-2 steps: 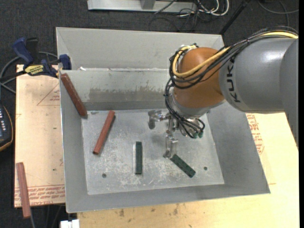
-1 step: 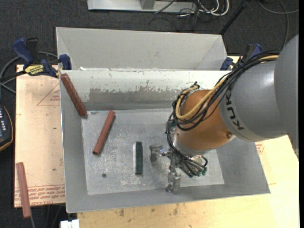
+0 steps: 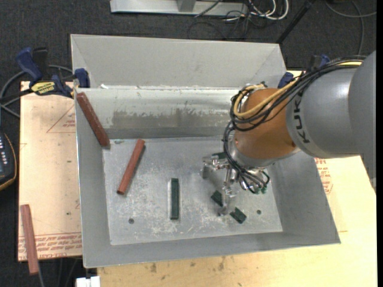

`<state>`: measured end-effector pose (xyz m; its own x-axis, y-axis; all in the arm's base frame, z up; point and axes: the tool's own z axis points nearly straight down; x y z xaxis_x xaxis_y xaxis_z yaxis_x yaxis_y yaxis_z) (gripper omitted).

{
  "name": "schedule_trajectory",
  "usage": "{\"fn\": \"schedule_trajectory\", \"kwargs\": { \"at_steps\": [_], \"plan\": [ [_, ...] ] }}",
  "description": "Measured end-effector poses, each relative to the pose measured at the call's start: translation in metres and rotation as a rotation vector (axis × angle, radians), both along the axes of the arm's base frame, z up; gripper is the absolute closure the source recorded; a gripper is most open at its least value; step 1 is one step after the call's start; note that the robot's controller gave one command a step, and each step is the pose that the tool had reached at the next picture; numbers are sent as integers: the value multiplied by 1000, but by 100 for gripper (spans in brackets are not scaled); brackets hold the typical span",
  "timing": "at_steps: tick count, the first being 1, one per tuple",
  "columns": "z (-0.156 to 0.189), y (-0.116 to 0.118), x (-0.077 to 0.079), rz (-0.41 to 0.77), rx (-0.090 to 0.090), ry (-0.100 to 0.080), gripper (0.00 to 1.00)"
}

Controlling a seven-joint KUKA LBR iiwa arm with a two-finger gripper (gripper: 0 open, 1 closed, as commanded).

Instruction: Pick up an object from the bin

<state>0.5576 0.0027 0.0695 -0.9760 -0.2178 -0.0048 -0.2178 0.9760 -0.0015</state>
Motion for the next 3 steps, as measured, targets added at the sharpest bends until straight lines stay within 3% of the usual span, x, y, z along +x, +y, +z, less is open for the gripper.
{"fn": "schedule_trajectory", "kwargs": {
  "at_steps": [1, 2, 3],
  "plan": [
    [0, -49, -35, -3, 0, 7, 0],
    [1, -46, -33, 1, 1, 4, 100],
    [120, -67, -33, 568, -3, -3, 100]
  ]
}}
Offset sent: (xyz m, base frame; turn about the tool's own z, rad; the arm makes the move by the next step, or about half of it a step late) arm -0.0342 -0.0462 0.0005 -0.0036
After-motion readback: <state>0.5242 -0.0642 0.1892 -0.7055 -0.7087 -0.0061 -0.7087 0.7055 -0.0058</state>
